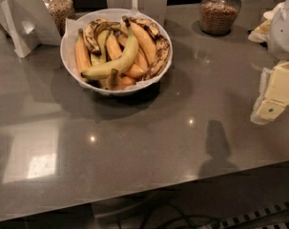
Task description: Pick banana from white bowl
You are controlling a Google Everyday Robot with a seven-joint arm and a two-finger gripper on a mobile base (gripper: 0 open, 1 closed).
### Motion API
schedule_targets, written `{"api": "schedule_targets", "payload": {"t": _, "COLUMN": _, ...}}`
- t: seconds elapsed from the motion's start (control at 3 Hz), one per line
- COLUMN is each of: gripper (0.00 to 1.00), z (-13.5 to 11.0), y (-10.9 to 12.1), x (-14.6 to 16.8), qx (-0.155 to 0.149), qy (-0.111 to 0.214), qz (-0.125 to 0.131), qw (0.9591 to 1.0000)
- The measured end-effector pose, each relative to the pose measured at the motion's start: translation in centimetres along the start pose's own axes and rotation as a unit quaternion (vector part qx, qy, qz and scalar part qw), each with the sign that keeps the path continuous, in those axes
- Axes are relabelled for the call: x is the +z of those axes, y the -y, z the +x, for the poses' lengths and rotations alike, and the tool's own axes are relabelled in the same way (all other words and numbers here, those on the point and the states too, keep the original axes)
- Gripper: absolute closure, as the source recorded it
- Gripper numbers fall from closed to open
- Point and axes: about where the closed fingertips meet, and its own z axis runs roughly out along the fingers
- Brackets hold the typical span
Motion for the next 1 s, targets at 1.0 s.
{"api": "schedule_targets", "payload": {"t": 1.0, "gripper": 0.00, "z": -2.7, "y": 2.0, "x": 0.4, "qx": -0.052, "qy": 0.047, "qz": 0.037, "qw": 0.9968}}
